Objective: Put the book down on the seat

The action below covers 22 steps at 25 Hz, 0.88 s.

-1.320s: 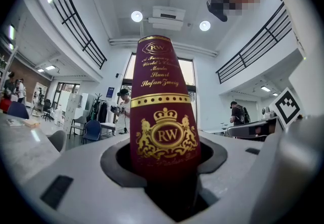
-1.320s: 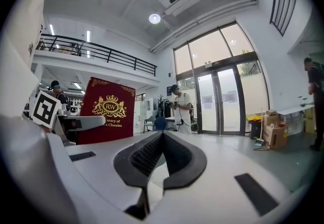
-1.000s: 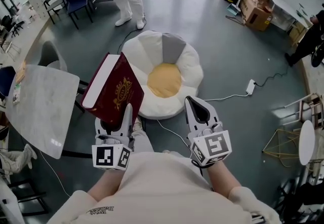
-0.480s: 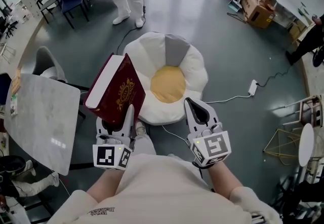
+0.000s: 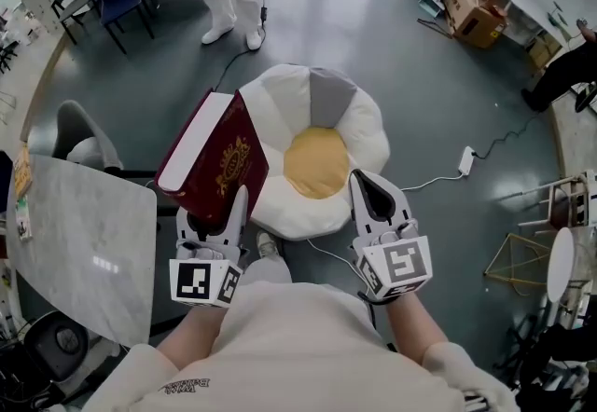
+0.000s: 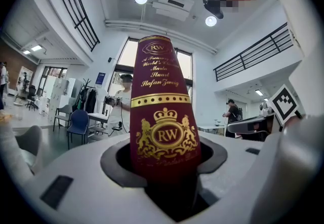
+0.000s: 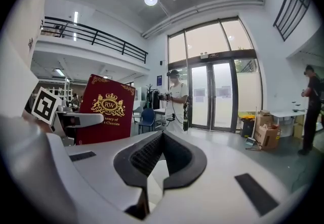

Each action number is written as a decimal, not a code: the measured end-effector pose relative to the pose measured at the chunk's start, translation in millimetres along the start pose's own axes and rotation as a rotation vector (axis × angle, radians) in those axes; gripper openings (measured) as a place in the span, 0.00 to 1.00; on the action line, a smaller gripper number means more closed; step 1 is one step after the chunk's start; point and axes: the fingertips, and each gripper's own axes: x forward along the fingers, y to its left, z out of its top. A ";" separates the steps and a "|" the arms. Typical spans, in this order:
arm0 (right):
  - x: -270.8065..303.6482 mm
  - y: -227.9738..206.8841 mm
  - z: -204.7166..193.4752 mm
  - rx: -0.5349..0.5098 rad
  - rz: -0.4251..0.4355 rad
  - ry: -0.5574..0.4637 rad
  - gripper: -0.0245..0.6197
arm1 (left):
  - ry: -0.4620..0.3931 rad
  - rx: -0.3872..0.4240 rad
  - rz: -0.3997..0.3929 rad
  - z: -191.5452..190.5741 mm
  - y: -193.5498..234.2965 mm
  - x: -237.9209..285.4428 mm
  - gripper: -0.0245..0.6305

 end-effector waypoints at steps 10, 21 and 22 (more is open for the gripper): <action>80.8 19.8 18.0 0.007 -0.080 -0.005 0.04 | 0.007 -0.008 -0.055 11.3 81.6 46.9 0.41; 105.9 6.0 21.9 0.019 -0.104 0.012 0.04 | 0.031 -0.037 -0.079 7.1 93.6 71.4 0.41; 106.9 3.8 21.5 0.019 -0.098 0.013 0.04 | 0.030 -0.042 -0.082 7.0 91.7 72.4 0.41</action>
